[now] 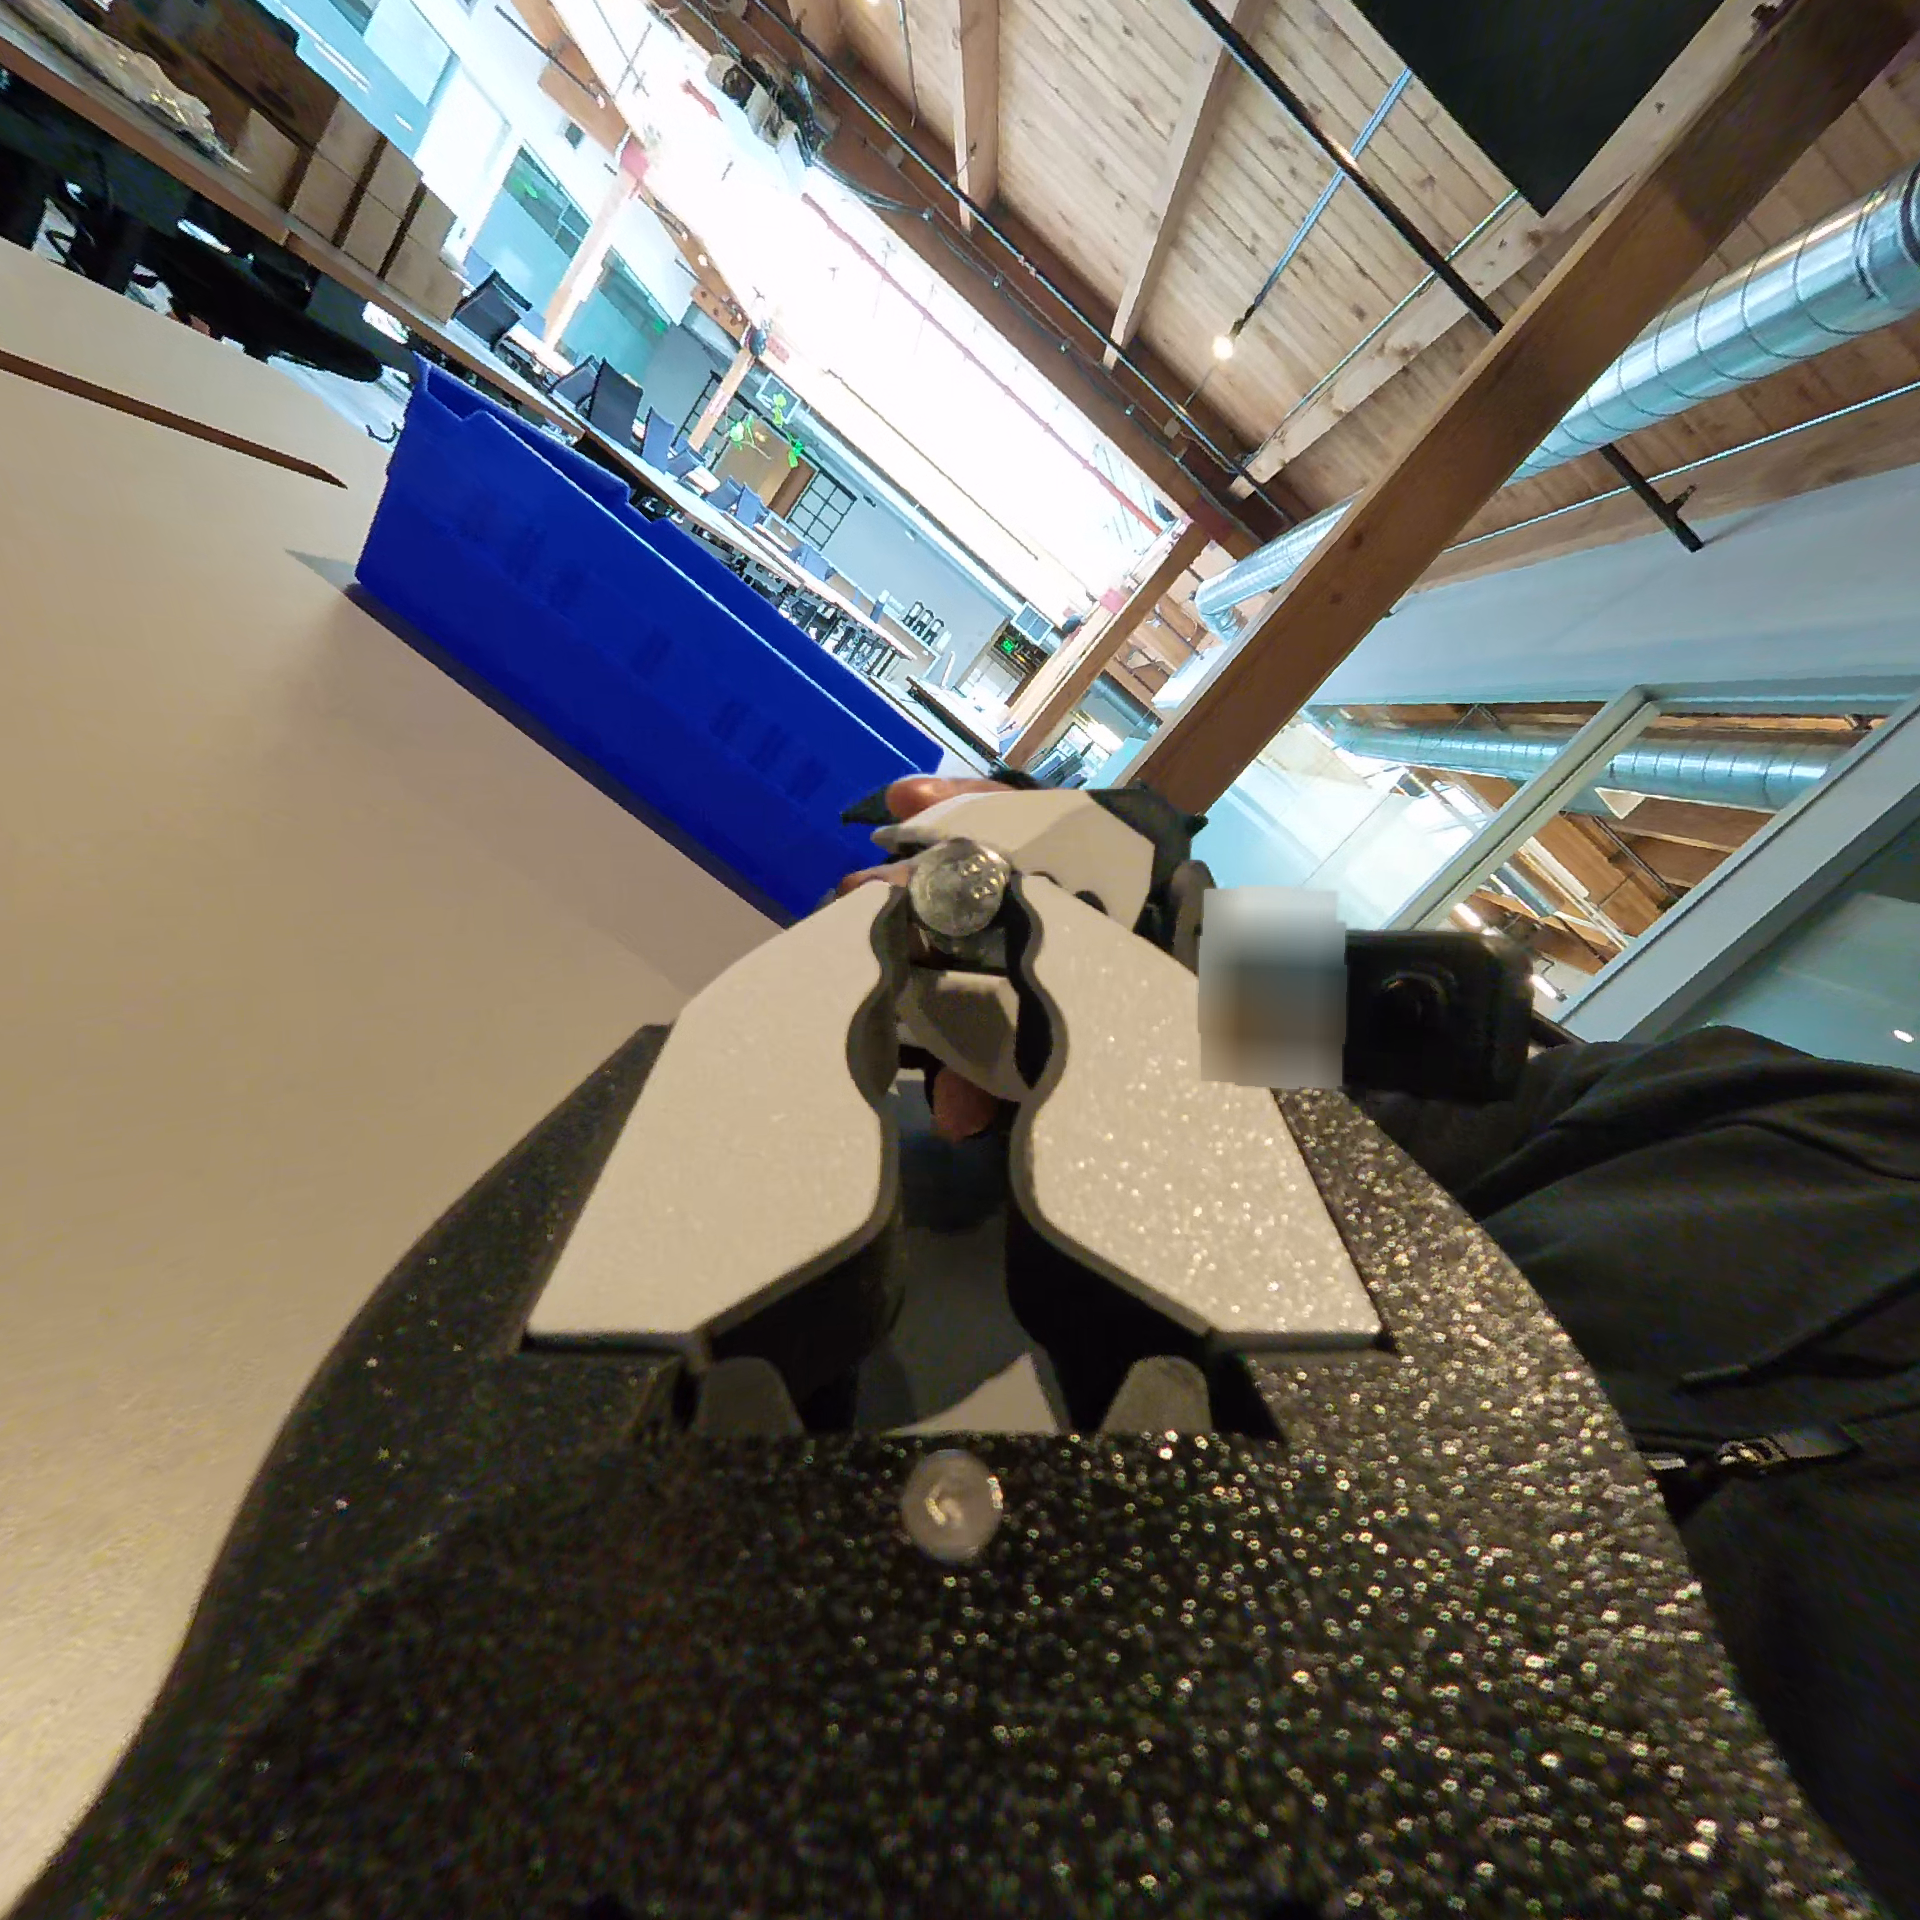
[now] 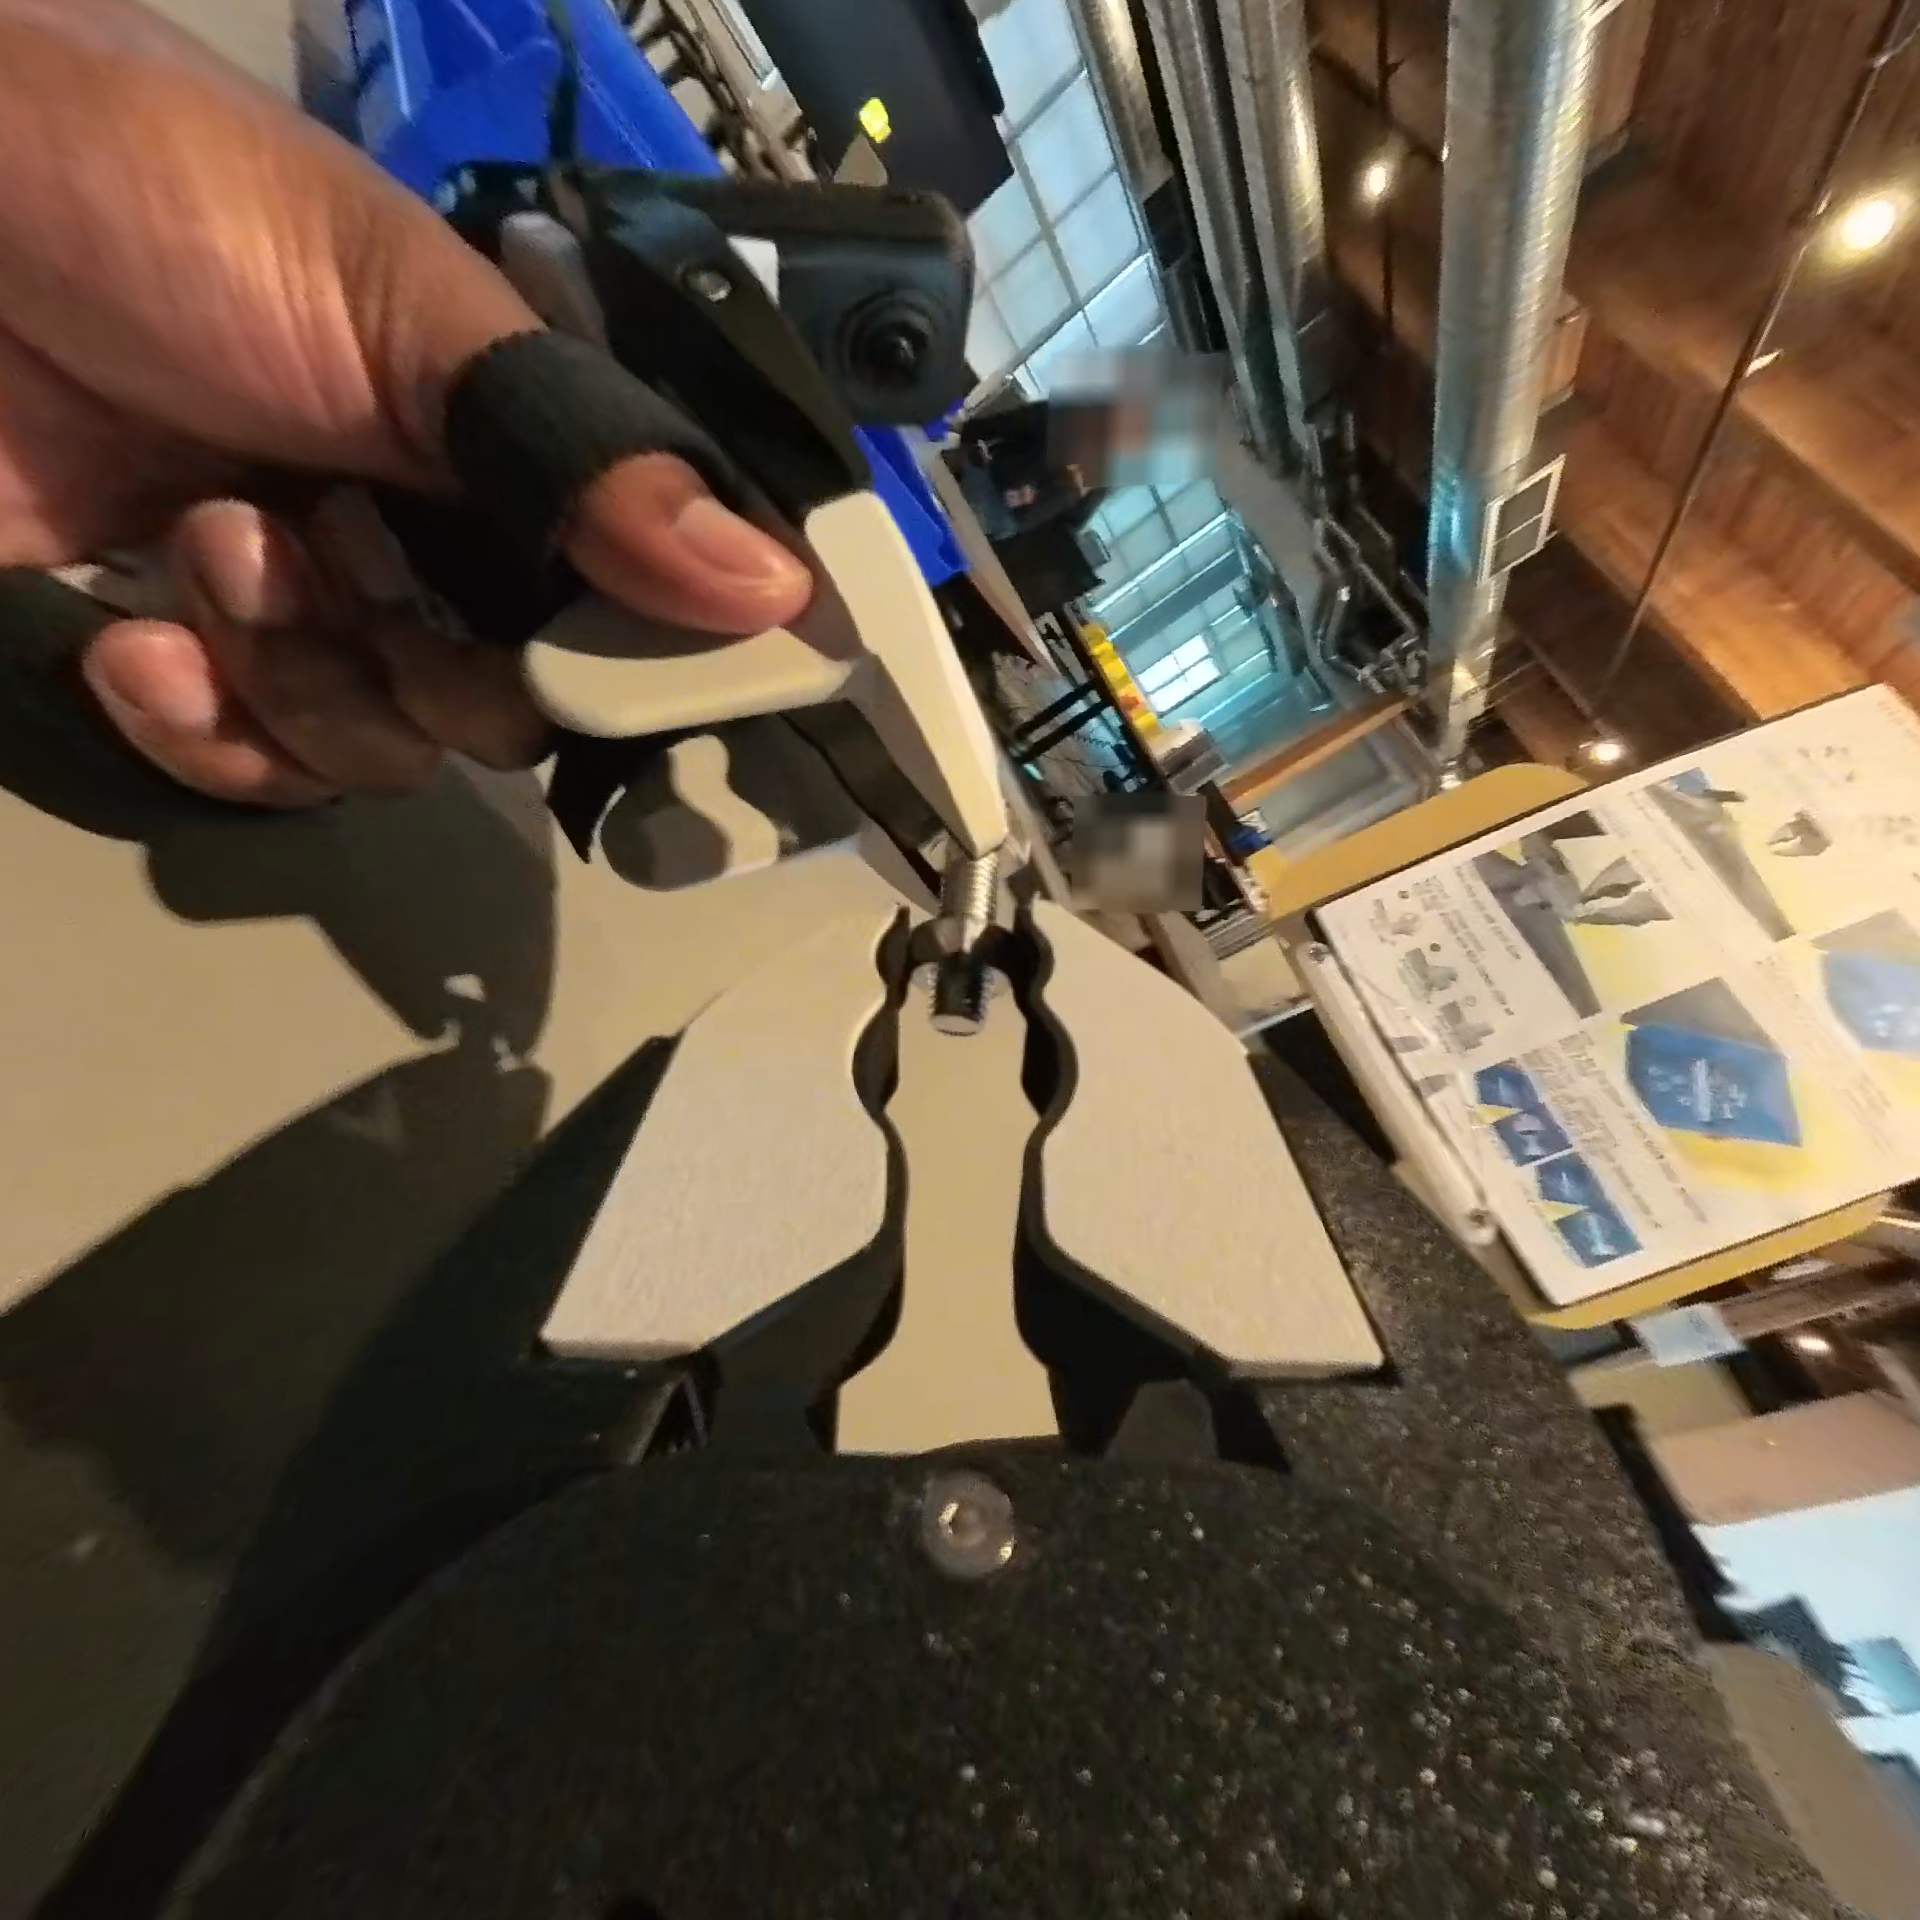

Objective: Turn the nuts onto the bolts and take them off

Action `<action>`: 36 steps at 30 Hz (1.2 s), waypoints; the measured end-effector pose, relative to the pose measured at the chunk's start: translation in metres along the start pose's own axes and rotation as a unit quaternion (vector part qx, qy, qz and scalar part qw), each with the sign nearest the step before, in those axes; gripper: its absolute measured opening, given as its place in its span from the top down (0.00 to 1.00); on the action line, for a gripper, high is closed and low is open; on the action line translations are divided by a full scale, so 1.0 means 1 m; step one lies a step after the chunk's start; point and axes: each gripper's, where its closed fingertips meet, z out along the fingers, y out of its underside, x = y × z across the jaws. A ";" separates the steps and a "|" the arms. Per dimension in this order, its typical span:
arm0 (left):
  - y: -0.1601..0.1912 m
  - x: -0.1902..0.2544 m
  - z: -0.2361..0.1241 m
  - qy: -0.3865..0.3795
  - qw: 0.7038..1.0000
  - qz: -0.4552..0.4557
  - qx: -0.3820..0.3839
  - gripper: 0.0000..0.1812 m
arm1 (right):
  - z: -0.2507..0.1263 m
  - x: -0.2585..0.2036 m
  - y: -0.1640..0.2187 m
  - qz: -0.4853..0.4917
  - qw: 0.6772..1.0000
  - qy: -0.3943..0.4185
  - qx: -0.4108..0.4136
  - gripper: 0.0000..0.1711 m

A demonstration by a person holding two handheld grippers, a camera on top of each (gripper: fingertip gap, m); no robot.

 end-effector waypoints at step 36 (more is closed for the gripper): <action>-0.002 -0.014 -0.001 -0.036 0.999 -0.021 0.005 0.91 | 0.011 -0.011 0.031 0.083 0.989 -0.045 -0.114 0.70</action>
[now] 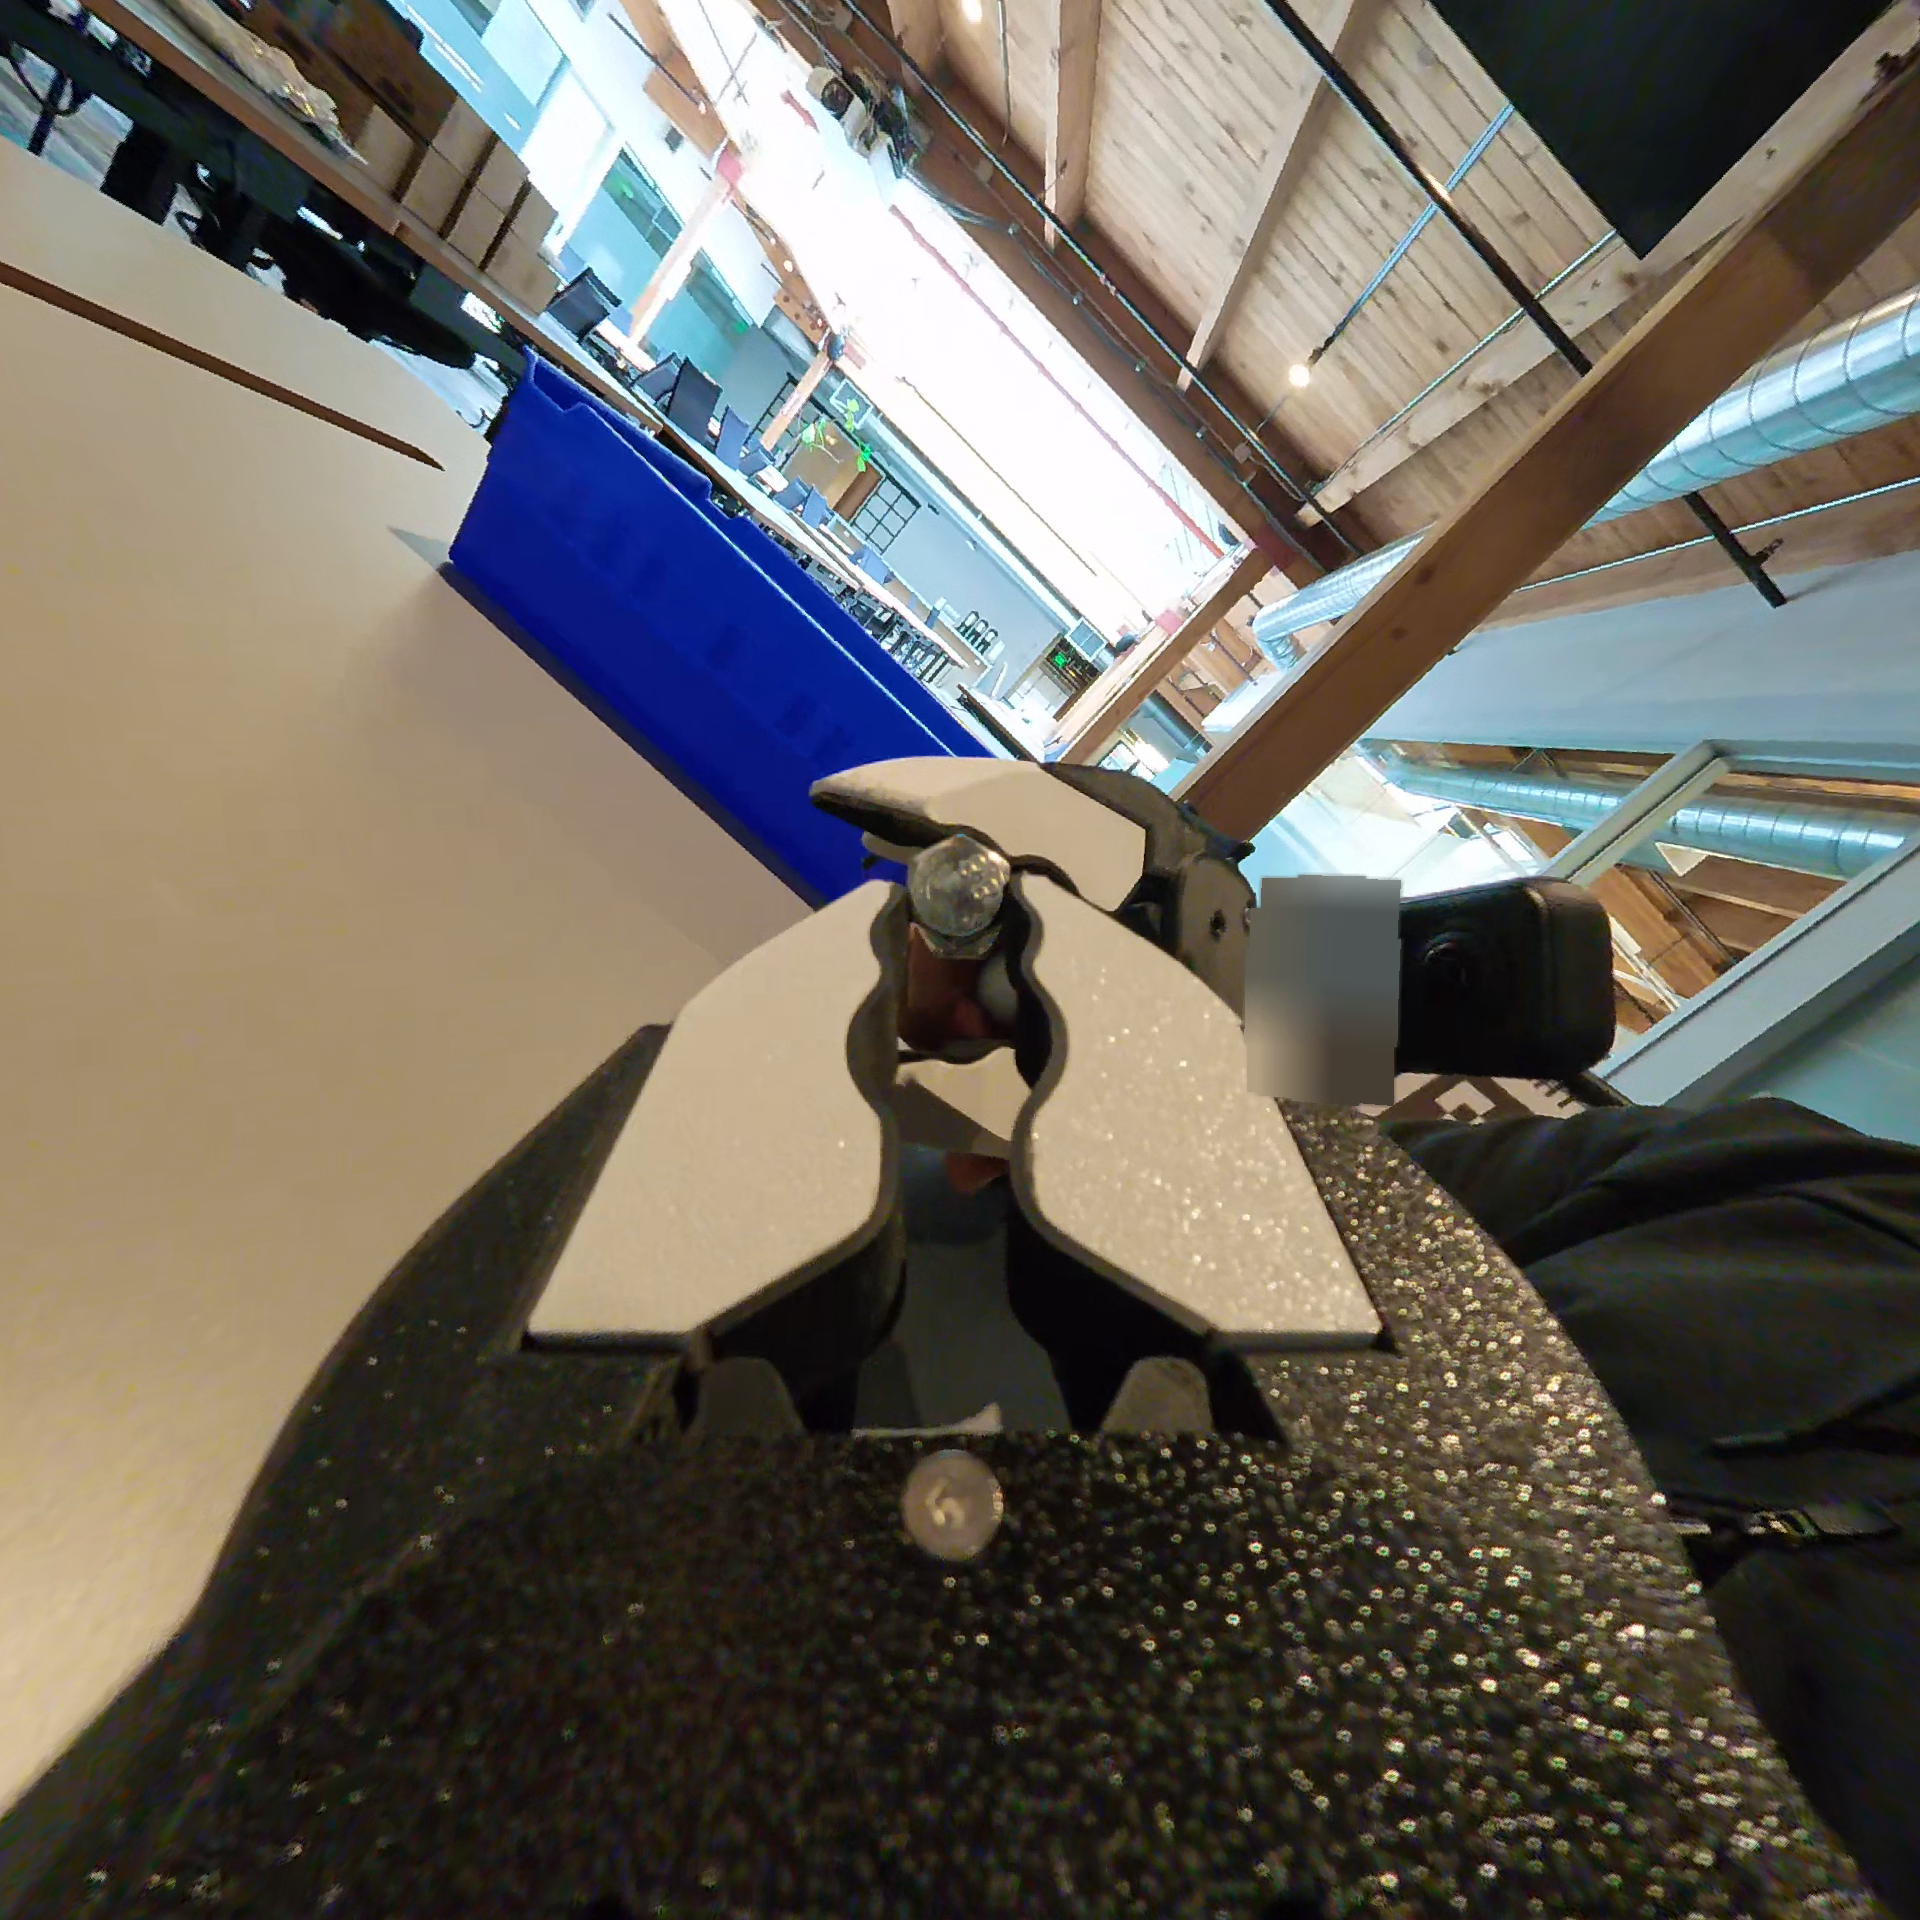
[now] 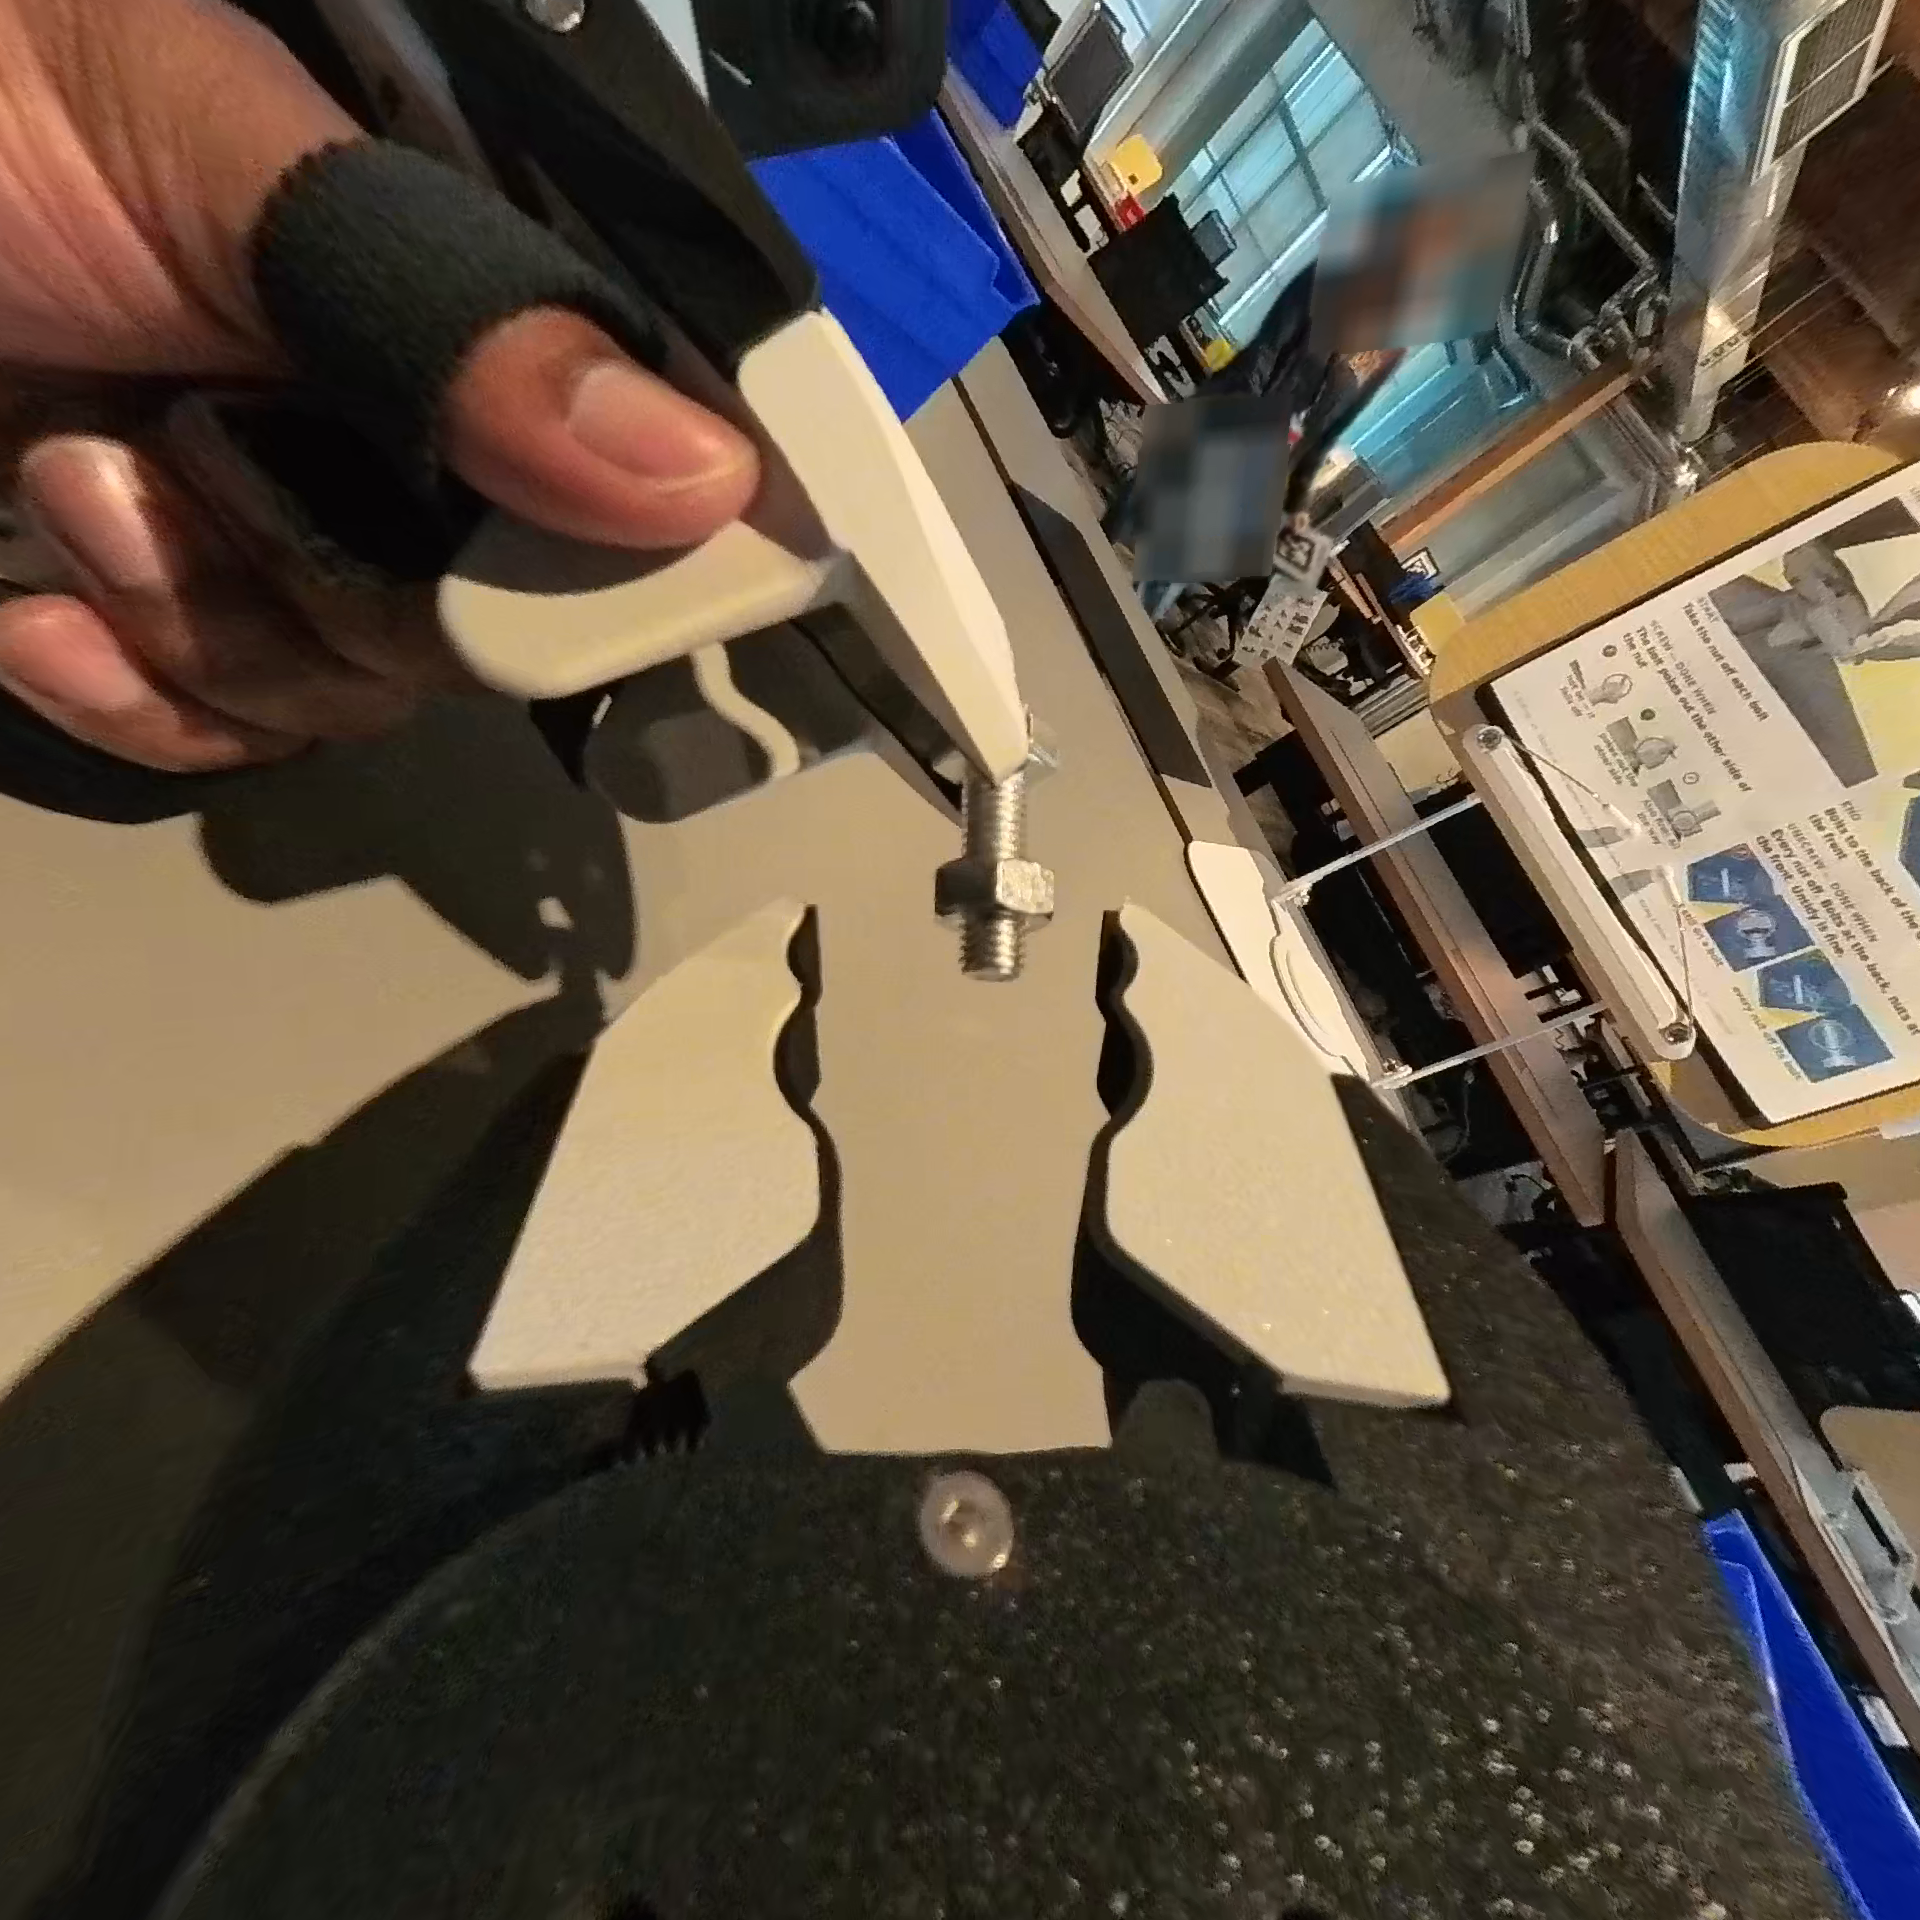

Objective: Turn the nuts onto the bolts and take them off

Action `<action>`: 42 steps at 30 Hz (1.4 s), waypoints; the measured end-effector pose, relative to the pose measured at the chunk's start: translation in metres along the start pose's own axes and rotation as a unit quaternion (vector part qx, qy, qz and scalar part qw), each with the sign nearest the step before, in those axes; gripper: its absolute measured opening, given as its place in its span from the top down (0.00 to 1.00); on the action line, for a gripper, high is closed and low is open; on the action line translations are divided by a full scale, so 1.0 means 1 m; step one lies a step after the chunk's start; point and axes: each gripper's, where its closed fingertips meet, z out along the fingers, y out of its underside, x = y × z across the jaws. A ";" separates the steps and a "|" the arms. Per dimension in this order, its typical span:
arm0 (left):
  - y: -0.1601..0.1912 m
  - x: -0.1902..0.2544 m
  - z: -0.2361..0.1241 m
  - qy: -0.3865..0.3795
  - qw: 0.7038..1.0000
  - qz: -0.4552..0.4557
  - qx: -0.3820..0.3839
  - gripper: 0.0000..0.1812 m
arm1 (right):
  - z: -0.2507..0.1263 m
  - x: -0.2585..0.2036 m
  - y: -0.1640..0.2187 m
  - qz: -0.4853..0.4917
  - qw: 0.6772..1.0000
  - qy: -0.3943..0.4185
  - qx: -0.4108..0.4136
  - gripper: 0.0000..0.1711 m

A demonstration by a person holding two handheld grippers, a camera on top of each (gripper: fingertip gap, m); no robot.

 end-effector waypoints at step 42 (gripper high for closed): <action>-0.010 0.029 0.000 0.085 0.996 0.026 0.031 0.91 | -0.048 0.048 -0.040 0.291 0.911 -0.139 0.257 0.72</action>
